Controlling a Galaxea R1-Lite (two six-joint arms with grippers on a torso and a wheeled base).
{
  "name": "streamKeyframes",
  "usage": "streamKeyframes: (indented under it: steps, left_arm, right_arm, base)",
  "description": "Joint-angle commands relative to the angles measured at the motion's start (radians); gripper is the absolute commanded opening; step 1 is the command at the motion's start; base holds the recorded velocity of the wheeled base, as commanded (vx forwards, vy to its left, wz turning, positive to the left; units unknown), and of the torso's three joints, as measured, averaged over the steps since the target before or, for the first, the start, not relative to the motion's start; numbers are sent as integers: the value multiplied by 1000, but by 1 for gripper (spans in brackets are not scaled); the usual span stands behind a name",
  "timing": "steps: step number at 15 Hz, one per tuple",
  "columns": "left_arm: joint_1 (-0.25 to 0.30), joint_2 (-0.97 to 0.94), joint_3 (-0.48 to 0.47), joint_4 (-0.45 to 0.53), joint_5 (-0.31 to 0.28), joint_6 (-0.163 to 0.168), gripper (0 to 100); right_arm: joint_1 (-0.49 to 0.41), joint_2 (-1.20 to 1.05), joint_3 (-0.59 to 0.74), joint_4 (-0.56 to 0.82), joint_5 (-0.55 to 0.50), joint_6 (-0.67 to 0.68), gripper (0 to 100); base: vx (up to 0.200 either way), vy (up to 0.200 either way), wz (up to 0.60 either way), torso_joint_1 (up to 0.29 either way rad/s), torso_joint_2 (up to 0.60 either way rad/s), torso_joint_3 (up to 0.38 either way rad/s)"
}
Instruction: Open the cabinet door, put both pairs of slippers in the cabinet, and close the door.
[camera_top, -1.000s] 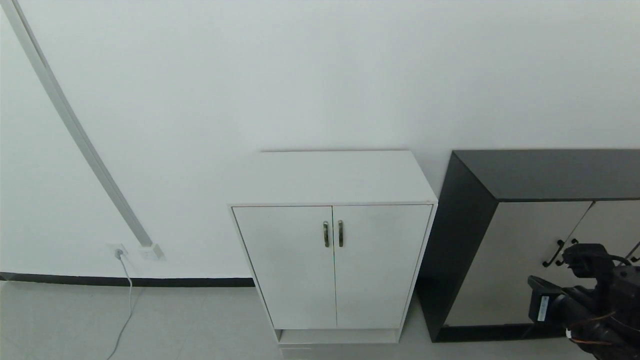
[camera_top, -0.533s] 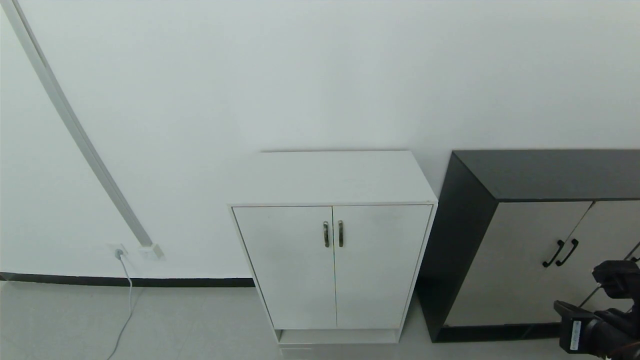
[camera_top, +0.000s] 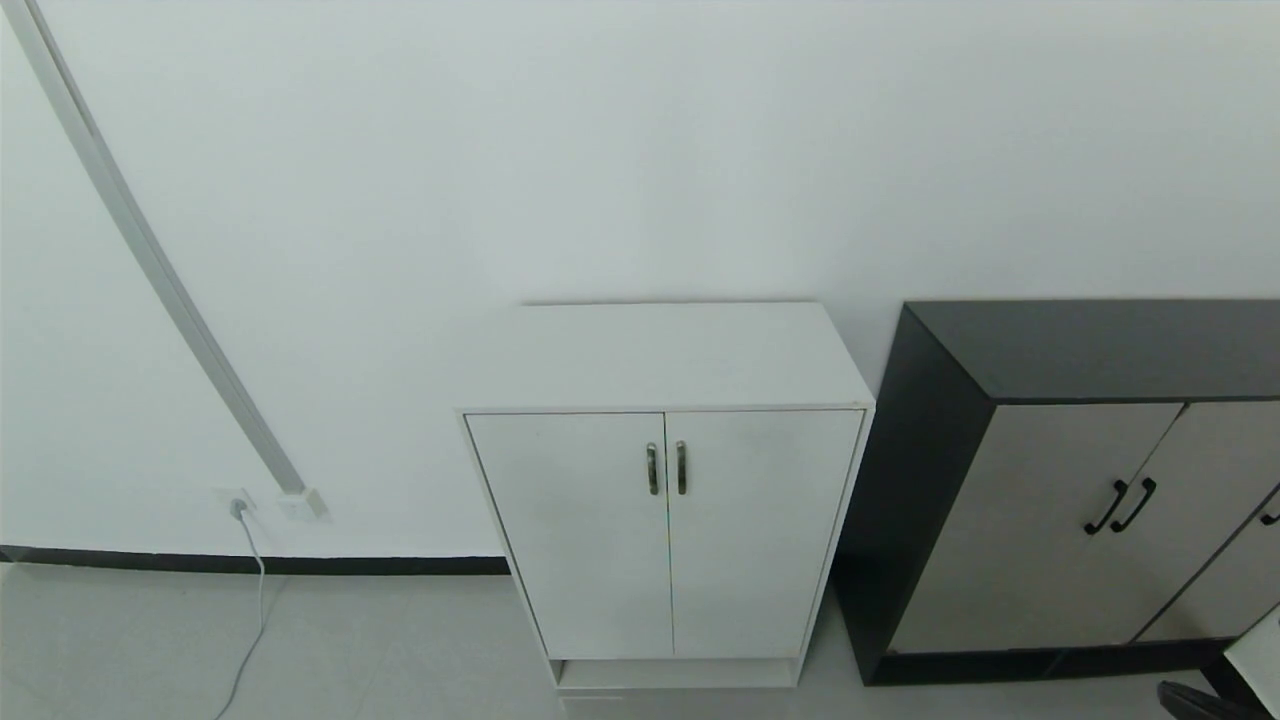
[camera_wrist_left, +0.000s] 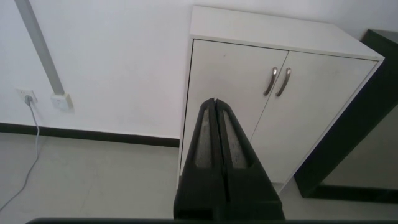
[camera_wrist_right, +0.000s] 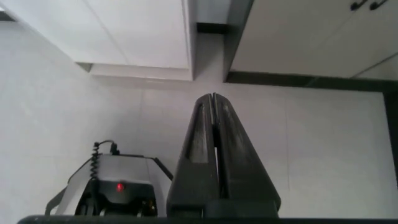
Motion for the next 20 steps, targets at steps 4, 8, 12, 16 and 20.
streamKeyframes:
  steps: [4,8,12,16,20]
  left_arm:
    - [0,0,-1,0,1,0,0]
    - [0,0,1,0,1,0,0]
    - [0,0,1,0,1,0,0]
    - [0,0,-1,0,1,0,0]
    - [0,0,1,0,1,0,0]
  right_arm:
    - [14,-539,-14,317,88,-91,0]
    - [-1,-594,0,337,163,-98,0]
    - [-27,-629,0,400,227,-110,0]
    - [-75,-736,-2,521,290,-163,0]
    - [-150,-778,0,521,290,-173,0]
  base:
    - [0,0,0,0,0,0]
    - [0,0,0,0,0,0]
    - [0,0,0,0,0,0]
    - [0,0,0,0,0,0]
    - [0,0,0,0,0,0]
